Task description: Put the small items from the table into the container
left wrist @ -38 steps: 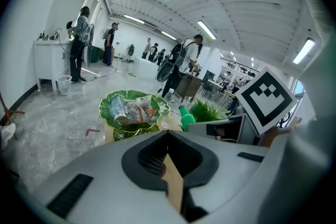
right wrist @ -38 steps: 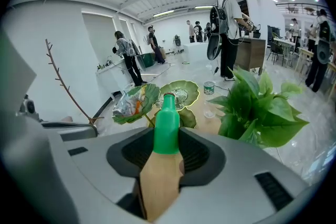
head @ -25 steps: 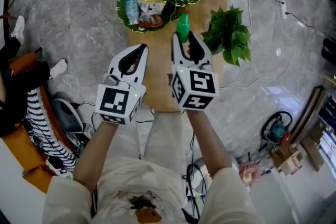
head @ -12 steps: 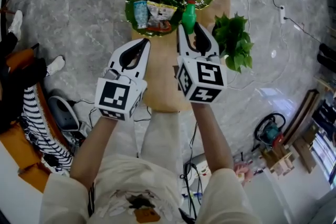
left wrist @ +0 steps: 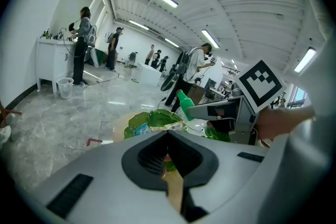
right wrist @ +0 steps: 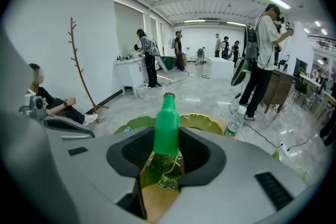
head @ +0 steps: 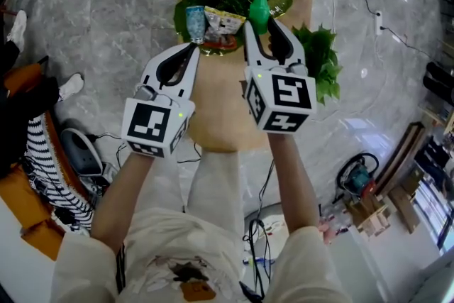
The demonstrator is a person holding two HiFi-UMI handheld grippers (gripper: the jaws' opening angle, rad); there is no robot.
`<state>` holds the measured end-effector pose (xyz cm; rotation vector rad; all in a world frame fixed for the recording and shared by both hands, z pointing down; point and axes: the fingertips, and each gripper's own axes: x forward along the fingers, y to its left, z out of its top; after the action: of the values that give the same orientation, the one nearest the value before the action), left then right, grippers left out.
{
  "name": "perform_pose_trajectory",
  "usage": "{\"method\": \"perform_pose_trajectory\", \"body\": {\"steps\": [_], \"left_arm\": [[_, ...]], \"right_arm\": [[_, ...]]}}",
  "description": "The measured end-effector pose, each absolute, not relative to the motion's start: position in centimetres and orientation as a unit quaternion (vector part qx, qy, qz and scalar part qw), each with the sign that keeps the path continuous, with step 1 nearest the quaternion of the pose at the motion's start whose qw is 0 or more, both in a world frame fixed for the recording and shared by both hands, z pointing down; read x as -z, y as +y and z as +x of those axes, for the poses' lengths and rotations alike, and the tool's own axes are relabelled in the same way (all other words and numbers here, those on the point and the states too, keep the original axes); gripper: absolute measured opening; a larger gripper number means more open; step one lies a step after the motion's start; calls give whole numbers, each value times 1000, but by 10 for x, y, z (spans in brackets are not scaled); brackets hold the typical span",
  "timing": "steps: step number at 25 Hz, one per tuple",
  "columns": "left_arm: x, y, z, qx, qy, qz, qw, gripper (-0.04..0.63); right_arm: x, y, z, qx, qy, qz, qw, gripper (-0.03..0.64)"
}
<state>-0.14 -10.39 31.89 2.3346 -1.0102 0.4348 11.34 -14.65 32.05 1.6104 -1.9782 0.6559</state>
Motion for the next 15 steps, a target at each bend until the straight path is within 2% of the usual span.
{"method": "perform_pose_trajectory", "body": {"steps": [6,15], "left_arm": [[-319,-112,-12,-158,-387,866,275,9],[-322,-114,-38,-155,-402,857,282,9]], "right_arm": [[-336,-163,98,-213,-750,522,345,152],[-354,-169,84,-190,-751,464,430,153]]}}
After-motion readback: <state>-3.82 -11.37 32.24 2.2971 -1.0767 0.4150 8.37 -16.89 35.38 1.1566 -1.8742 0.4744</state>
